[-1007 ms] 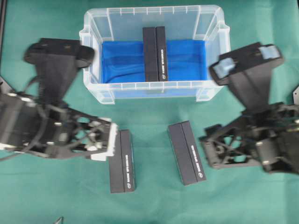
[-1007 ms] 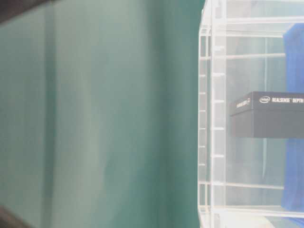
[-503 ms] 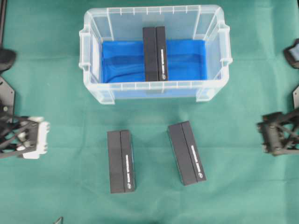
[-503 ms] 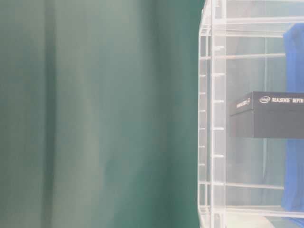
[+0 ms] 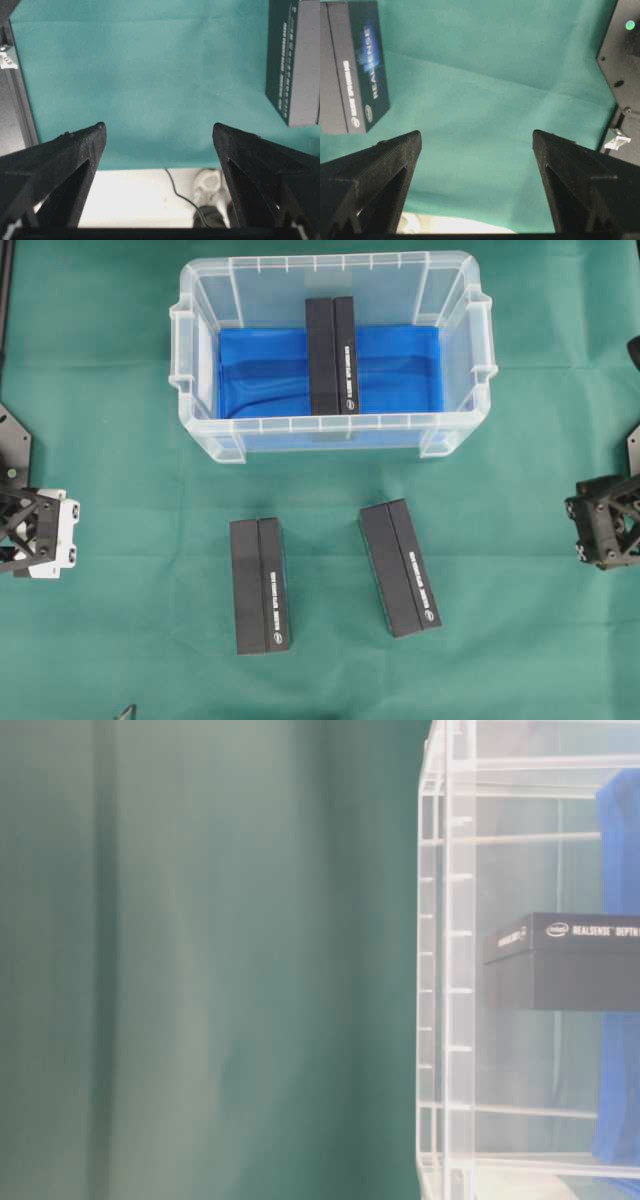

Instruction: Take the box out of the case with both arms.

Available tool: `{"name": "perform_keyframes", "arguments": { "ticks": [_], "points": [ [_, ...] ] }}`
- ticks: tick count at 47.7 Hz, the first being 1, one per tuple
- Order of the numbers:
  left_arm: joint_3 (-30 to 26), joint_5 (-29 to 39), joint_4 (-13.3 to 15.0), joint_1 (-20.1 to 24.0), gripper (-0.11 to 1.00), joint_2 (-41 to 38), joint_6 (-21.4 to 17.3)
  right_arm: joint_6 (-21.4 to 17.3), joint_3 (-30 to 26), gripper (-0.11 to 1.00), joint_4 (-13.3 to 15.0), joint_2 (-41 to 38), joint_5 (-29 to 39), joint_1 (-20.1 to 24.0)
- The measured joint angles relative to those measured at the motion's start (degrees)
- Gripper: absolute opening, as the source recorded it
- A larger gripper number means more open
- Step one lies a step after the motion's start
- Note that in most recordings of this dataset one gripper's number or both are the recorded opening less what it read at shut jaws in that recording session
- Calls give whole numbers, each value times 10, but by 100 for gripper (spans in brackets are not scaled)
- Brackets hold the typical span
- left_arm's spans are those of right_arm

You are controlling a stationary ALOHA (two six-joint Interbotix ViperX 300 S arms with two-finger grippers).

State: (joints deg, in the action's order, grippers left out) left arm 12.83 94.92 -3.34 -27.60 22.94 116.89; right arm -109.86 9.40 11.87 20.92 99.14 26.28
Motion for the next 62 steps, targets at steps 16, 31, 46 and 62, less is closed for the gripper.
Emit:
{"name": "perform_keyframes", "arguments": {
  "ticks": [16, 31, 46, 62],
  "points": [
    [-1, -1, 0, 0, 83, -4, 1, 0, 0, 88, 0, 0, 0, 0],
    [-14, -7, 0, 3, 83, -18, -2, 7, -1, 88, 1, 0, 0, -1],
    [-10, -4, 0, 80, 83, -4, -69, 90, 13, 87, 7, 15, -1, -88],
    [-10, -3, 1, 207, 83, 2, -197, 231, 18, 87, 7, 26, -4, -228]
  ]
}}
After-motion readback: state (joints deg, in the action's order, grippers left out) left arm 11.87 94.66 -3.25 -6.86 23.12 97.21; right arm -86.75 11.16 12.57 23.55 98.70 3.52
